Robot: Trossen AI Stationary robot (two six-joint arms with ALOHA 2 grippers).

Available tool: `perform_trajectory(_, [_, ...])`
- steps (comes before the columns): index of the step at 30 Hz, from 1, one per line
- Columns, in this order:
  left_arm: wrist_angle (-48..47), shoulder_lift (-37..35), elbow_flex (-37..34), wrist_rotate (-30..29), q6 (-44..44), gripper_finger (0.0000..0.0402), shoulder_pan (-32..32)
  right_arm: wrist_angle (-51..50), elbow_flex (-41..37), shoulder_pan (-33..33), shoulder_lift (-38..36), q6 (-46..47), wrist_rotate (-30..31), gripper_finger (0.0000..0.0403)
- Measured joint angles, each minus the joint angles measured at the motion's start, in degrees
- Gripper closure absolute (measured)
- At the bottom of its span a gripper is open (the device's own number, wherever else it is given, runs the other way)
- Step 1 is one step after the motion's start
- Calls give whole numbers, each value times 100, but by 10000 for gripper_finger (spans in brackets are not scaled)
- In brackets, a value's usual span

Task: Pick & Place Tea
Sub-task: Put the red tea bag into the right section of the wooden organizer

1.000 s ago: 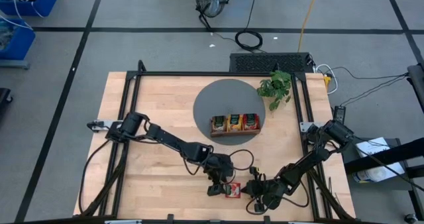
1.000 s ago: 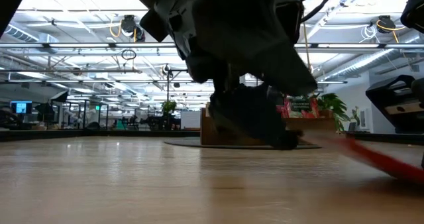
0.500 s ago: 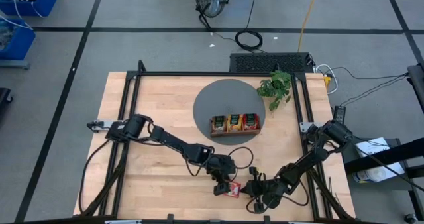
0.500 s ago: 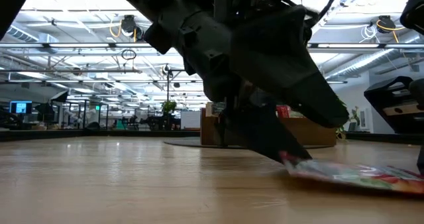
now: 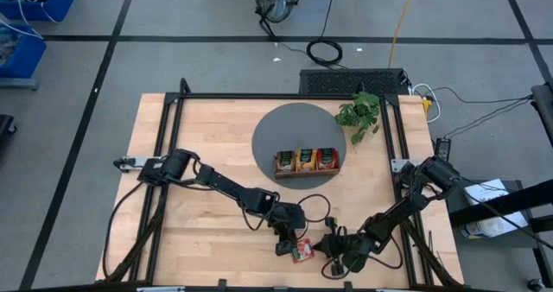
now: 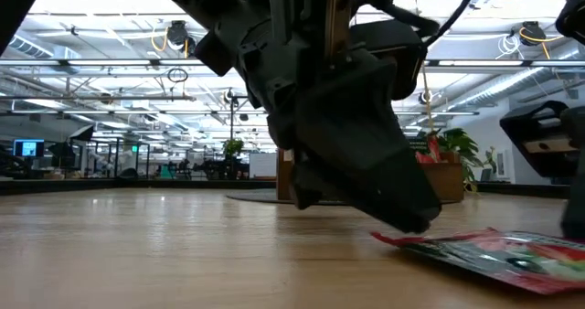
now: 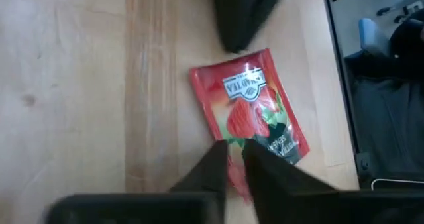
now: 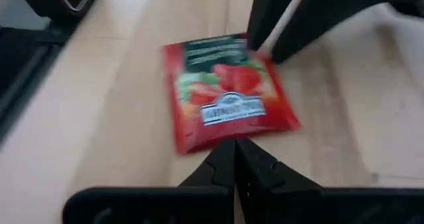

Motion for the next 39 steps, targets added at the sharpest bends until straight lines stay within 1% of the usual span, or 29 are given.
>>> perform_trajectory(2, [11, 0, 0, -2, 67, 382, 9, -22, -10, 64, -100, -223, 248, 403])
perform_trajectory(3, [11, 0, 0, 1, 75, 391, 28, -76, -27, 99, -172, -319, 383, 403])
perform_trajectory(5, [11, 2, 0, -11, 153, 388, 47, -180, -35, 162, -318, -517, 574, 403])
perform_trajectory(8, [16, 2, 0, -137, 283, 380, 57, -57, -27, 222, -614, -705, 599, 403])
perform_trajectory(10, [24, 2, 0, -156, 329, 379, 55, 42, -11, 251, -709, -723, 331, 403])
perform_trajectory(13, [51, -7, 0, -105, 404, 378, 77, 405, -20, 249, -714, -959, -556, 403])
perform_trajectory(15, [-22, -65, 0, 88, 481, 378, 111, 699, -15, 232, -731, -1208, -858, 403])
perform_trajectory(17, [-203, -211, 0, 288, 554, 378, 120, 775, -11, 184, -736, -1422, -780, 403])
perform_trajectory(19, [-540, -415, 2, 251, 649, 378, 24, 741, -13, 85, -740, -1516, -600, 403])
perform_trajectory(22, [-1058, -655, 7, -93, 718, 380, -305, 691, -11, -148, -753, -1477, -578, 403])
perform_trajectory(23, [-1072, -669, 7, -232, 725, 384, -425, 628, -11, -228, -753, -1456, -578, 403])
perform_trajectory(25, [-1064, -668, 6, -325, 736, 395, -628, 529, -11, -411, -749, -1424, -570, 403])
perform_trajectory(27, [-939, -609, 2, -436, 733, 396, -766, 565, -11, -574, -749, -1418, -584, 403])
perform_trajectory(29, [-785, -538, 9, -595, 720, 393, -808, 603, -11, -739, -753, -1407, -844, 403])
perform_trajectory(31, [-720, -481, -7, -649, 711, 392, -766, 616, -10, -868, -753, -1382, -1291, 403])
perform_trajectory(33, [-503, -412, 9, -651, 711, 396, -703, 610, -9, -928, -753, -1360, -1601, 403])
perform_trajectory(35, [-335, -281, 7, -500, 673, 397, -633, 573, -7, -948, -753, -1359, -1761, 403])
perform_trajectory(39, [101, -12, -2, -23, 452, 394, -477, 403, -7, -954, -753, -1319, -1787, 403])
